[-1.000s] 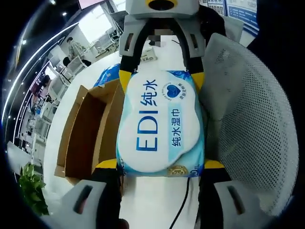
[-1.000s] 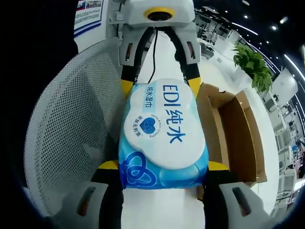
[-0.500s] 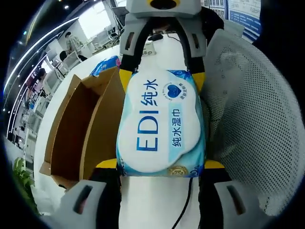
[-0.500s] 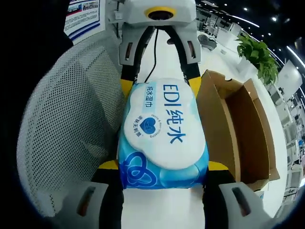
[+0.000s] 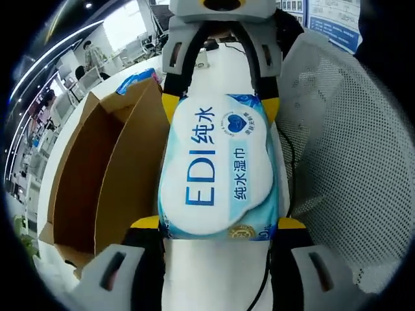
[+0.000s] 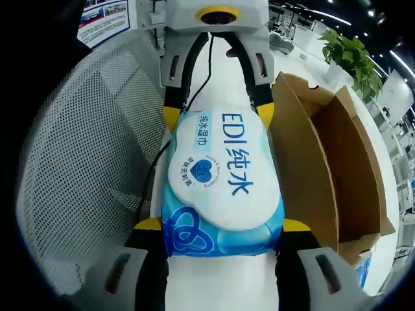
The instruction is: Operate the shoe box by opening the lid, removing the specified soft item, and placing it in the target area until the item is outside and the box remains undamaged.
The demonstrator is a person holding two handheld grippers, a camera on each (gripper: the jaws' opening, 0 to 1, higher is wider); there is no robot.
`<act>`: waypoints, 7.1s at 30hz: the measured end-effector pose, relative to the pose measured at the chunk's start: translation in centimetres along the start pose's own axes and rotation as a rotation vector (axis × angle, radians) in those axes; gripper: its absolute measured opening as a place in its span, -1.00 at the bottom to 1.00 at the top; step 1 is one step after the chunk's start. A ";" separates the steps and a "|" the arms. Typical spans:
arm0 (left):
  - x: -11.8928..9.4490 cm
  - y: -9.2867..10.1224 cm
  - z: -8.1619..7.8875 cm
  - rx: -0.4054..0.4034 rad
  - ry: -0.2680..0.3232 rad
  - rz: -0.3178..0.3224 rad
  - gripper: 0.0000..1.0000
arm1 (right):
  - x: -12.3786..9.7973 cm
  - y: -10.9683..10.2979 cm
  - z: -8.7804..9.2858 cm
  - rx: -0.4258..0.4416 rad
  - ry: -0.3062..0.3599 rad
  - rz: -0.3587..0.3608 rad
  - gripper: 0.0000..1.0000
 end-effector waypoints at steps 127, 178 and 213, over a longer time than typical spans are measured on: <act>-17.5 3.1 -1.1 -0.711 0.454 -0.491 0.83 | 3.4 0.7 -2.0 0.110 -0.296 -0.045 0.18; -17.2 3.6 -0.1 -0.733 0.395 -0.505 0.63 | -0.5 -0.6 6.7 0.134 -0.352 -0.035 0.18; -16.4 2.1 0.1 -0.734 0.363 -0.535 0.57 | -3.0 -0.6 11.9 0.145 -0.373 -0.039 0.18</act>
Point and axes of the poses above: the point that each gripper's makers call its tool centre point, and the gripper's own axes: x roughly forward along the fingers, y roughly to its right, z roughly out of its underside, the point moved 7 cm from there along -x, roughly backward along the fingers, and after that the axes turned 8 degrees about -z, right-handed, at the moved point
